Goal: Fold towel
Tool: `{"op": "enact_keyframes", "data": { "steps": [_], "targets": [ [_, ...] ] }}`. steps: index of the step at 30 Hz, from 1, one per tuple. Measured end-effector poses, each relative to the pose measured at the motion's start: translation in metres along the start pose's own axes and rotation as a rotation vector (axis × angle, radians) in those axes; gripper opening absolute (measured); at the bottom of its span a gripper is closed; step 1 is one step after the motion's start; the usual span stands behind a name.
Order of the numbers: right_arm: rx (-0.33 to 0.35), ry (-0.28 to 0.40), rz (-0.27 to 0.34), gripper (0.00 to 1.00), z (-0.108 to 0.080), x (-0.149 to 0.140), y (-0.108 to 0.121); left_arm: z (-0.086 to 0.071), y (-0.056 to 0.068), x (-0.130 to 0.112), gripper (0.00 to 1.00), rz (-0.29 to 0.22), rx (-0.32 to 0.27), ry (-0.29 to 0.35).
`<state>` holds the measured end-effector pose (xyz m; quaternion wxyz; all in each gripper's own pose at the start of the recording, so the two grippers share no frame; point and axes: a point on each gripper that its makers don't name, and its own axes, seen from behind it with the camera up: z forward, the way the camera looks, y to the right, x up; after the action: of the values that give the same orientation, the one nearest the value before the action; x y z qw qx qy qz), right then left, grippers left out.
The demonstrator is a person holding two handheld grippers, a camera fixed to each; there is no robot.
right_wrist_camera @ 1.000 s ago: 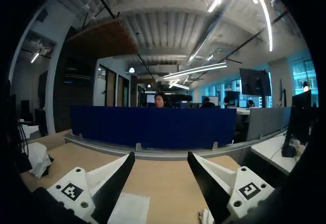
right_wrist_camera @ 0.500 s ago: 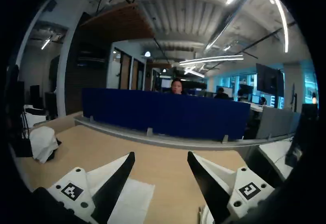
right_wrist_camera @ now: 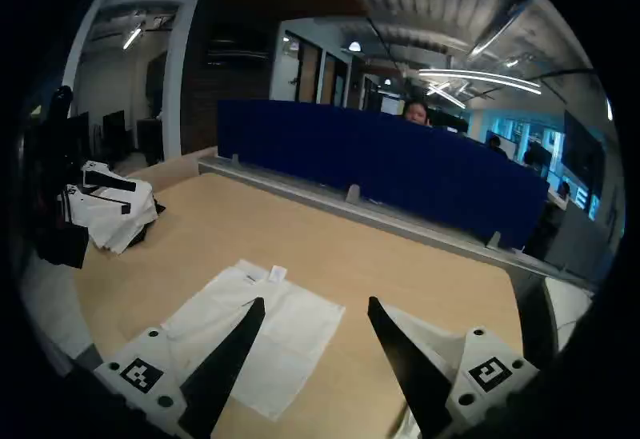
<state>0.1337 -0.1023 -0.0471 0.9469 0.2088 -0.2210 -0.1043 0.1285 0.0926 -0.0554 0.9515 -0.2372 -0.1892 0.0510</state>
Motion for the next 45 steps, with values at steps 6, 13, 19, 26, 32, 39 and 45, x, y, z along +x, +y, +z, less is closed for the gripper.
{"op": "enact_keyframes", "data": {
  "steps": [6, 13, 19, 26, 32, 39, 45],
  "targets": [
    [0.015, -0.021, -0.018, 1.00, 0.008, -0.016, -0.008, 0.008, 0.008, -0.024, 0.94, -0.005, -0.021, -0.044],
    [0.018, -0.065, -0.031, 1.00, 0.018, -0.052, -0.013, 0.016, 0.018, -0.061, 0.94, -0.020, -0.039, -0.097],
    [0.018, -0.109, -0.025, 1.00, 0.025, -0.088, -0.018, 0.025, 0.026, -0.102, 0.94, -0.025, -0.050, -0.163],
    [0.032, -0.157, -0.018, 1.00, 0.030, -0.128, -0.031, 0.035, 0.040, -0.141, 0.94, -0.033, -0.075, -0.235],
    [0.042, -0.201, -0.007, 1.00, 0.035, -0.159, -0.038, 0.044, 0.054, -0.170, 0.94, -0.043, -0.104, -0.298],
    [0.059, -0.259, -0.012, 1.00, 0.038, -0.195, -0.045, 0.050, 0.071, -0.205, 0.94, -0.028, -0.139, -0.382],
    [0.074, -0.301, -0.012, 1.00, 0.037, -0.220, -0.051, 0.053, 0.081, -0.227, 0.94, -0.044, -0.153, -0.441]
  ]
}}
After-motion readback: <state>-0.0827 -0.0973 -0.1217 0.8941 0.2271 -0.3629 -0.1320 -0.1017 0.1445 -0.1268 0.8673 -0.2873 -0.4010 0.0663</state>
